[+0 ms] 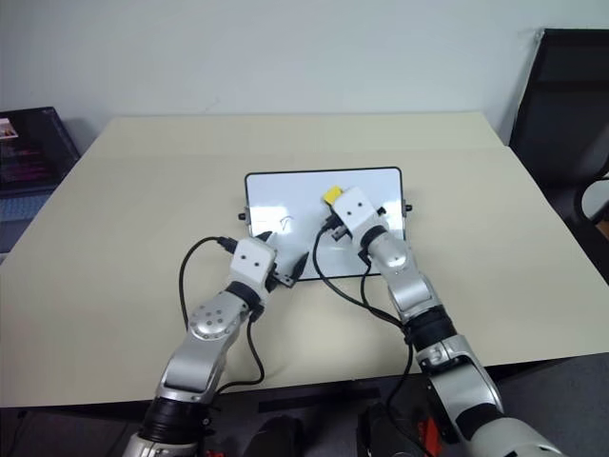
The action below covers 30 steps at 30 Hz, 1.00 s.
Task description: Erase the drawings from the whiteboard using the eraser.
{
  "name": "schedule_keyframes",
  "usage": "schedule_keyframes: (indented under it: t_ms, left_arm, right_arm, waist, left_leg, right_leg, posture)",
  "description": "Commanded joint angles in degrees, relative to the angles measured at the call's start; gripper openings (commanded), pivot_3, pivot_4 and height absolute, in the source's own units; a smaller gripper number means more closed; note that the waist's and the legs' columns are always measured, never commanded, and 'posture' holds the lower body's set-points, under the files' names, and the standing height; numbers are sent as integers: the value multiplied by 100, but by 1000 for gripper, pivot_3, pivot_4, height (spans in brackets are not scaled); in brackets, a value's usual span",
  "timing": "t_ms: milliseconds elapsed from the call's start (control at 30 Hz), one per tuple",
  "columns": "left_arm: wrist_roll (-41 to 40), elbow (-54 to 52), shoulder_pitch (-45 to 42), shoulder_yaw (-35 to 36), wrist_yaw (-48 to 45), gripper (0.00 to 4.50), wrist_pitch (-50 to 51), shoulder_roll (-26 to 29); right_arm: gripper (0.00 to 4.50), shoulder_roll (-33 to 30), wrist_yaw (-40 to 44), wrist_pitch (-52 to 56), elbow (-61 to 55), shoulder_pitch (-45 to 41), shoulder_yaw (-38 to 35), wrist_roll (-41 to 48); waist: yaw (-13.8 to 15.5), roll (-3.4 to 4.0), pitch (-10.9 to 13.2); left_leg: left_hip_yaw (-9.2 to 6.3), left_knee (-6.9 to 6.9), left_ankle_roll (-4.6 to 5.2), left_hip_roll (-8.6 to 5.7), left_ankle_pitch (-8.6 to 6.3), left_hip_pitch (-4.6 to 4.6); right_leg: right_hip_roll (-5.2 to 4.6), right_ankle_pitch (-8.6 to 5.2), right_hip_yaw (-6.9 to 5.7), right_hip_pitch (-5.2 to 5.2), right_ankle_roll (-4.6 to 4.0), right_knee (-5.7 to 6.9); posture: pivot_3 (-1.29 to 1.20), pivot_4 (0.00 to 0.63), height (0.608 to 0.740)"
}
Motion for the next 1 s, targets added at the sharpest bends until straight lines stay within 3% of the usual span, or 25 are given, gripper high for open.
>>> schedule_keyframes:
  t_ms: [33, 233, 733, 1000]
  left_arm:
    - [-34, -201, -80, 77, 15, 4500, -59, 21]
    - [-50, -169, -107, 83, -6, 4500, -71, 35]
    - [-69, -130, -155, 65, -46, 4500, -79, 54]
    - [-68, -188, -130, 84, -31, 4500, -45, 79]
  right_arm:
    - [1118, -215, 151, 371, -172, 367, 25, -98]
    - [1118, -403, 200, 622, -508, 543, -91, -94]
    - [1118, -133, -299, 26, 204, -460, -289, -27]
    - [1118, -224, 38, 233, -144, 93, -68, -93]
  waist:
    - [0, 0, 0]
    - [1, -1, 0]
    - [-10, -1, 2]
    - [-11, 0, 2]
  left_leg:
    - [0, 0, 0, 0, 0, 4]
    - [0, -1, 0, -1, 0, 49]
    - [2, -13, 0, 0, 0, 53]
    - [2, -15, 0, 2, -1, 54]
  right_leg:
    - [0, 0, 0, 2, 0, 0]
    - [0, -2, -1, 48, 0, -8]
    - [0, -4, 0, 52, -2, -19]
    - [0, -4, 0, 51, -2, -19]
  posture:
    - [0, 150, 740]
    - [0, 150, 740]
    - [0, 150, 740]
    - [0, 150, 740]
